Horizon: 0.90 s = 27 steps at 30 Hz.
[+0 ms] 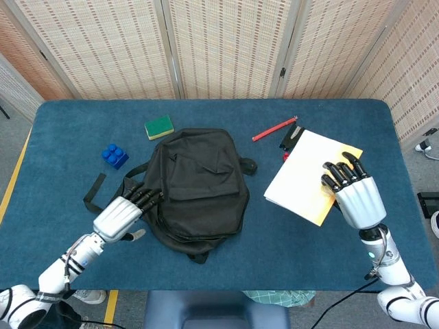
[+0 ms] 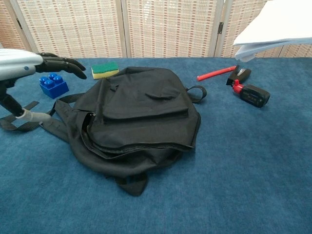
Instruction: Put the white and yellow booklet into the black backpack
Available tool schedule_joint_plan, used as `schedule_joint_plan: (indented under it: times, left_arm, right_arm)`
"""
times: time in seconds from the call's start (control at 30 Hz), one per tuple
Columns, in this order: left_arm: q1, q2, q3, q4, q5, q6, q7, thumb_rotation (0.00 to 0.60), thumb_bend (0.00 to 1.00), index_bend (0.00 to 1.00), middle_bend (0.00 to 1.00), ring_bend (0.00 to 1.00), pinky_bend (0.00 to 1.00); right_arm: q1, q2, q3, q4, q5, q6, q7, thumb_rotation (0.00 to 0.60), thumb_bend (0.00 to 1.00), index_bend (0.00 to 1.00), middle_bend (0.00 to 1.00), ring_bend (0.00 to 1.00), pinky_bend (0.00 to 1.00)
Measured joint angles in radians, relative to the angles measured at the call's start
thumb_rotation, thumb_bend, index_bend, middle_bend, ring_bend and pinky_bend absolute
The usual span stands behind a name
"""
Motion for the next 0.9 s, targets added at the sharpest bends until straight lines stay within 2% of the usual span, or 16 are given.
schedule_joint_plan:
  times: [0.2,0.4,0.63,0.9]
  left_arm:
    - [-0.089,-0.091,0.002,0.035,-0.021,-0.117,-0.007,0.600,0.32,0.19,0.09,0.13,0.01]
    - [-0.144,-0.194,-0.003,0.092,-0.106,-0.189,0.022,0.600,0.32,0.19,0.09,0.12,0.01]
    - [-0.179,-0.283,-0.011,0.163,-0.220,-0.227,0.091,0.600,0.32,0.20,0.09,0.12,0.01]
    - [-0.198,-0.325,-0.027,0.214,-0.331,-0.228,0.127,0.600,0.32,0.28,0.09,0.13,0.02]
  right_arm:
    - [-0.016,0.011,0.001,-0.012,0.005,0.000,-0.007,0.600,0.42,0.78,0.44,0.46,0.28]
    - [-0.026,0.010,-0.004,-0.007,0.003,-0.003,-0.003,0.600,0.42,0.78,0.44,0.46,0.28]
    - [-0.037,0.007,-0.005,0.005,0.006,-0.003,0.009,0.600,0.42,0.78,0.44,0.46,0.28]
    - [-0.045,0.004,-0.002,0.018,0.008,-0.001,0.021,0.600,0.42,0.78,0.44,0.46,0.28]
